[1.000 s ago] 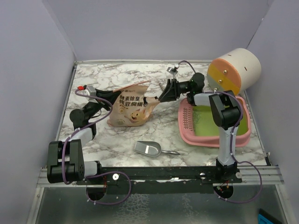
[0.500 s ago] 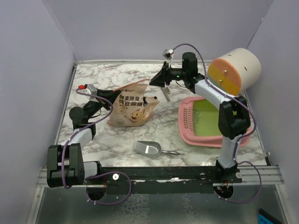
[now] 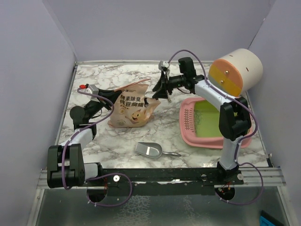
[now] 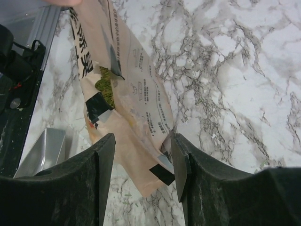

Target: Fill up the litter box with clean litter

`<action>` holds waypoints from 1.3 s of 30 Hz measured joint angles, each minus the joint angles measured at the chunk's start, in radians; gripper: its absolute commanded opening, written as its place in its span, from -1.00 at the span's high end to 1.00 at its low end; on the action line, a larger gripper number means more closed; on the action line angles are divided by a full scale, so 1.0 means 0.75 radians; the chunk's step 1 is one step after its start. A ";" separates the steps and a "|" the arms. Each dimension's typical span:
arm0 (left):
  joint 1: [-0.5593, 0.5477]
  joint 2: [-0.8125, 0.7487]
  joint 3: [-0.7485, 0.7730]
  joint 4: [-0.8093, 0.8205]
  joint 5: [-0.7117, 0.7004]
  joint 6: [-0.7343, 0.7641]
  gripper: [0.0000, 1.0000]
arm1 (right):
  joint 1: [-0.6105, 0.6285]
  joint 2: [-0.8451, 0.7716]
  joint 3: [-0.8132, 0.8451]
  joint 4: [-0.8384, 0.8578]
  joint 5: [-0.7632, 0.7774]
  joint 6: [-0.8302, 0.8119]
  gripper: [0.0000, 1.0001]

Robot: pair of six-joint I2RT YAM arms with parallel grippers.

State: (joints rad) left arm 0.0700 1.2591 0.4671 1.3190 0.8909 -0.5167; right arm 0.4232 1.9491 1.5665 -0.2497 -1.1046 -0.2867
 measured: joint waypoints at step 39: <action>-0.006 0.160 0.089 0.105 0.089 -0.076 0.94 | 0.154 0.055 0.110 -0.431 -0.002 -0.348 0.98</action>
State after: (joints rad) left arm 0.0654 1.3788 0.5335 1.3979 0.9577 -0.5739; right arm 0.5385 1.9907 1.6489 -0.5732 -1.1061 -0.5476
